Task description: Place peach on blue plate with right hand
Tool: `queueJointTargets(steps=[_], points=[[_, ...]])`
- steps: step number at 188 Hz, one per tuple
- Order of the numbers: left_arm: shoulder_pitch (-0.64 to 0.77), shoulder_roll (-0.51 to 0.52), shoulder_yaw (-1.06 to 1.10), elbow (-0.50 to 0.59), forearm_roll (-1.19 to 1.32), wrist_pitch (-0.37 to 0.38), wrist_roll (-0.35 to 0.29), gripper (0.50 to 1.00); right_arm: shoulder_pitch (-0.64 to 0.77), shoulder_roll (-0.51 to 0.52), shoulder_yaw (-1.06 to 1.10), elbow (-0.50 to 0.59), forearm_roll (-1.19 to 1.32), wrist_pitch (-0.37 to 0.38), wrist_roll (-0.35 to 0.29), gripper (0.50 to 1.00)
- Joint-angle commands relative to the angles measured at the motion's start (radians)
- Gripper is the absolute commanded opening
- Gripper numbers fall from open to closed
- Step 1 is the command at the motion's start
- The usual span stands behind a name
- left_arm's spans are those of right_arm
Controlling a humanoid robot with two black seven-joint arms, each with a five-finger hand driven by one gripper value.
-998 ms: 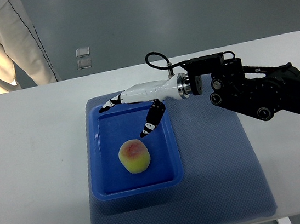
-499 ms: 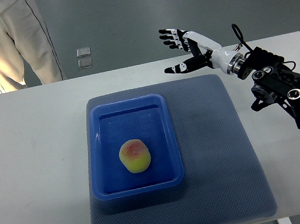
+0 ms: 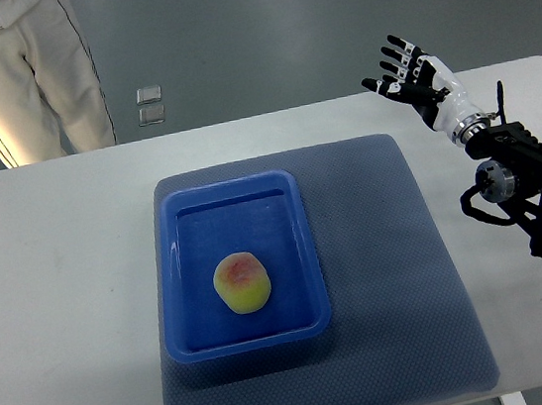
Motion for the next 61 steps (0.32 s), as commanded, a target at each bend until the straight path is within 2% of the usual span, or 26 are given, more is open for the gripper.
queueJointTargets(steps=[1,61], points=[[0.0,0.0,0.0,0.0,0.0,0.0,-0.001,1.0,-0.009,0.01,-0.001,-0.006,0.001,-0.004,0.0,0.93],[0.012,0.0,0.0,-0.014,0.003,-0.001,-0.001,1.0,-0.026,0.01,-0.001,-0.003,0.003,-0.004,0.002,0.93]])
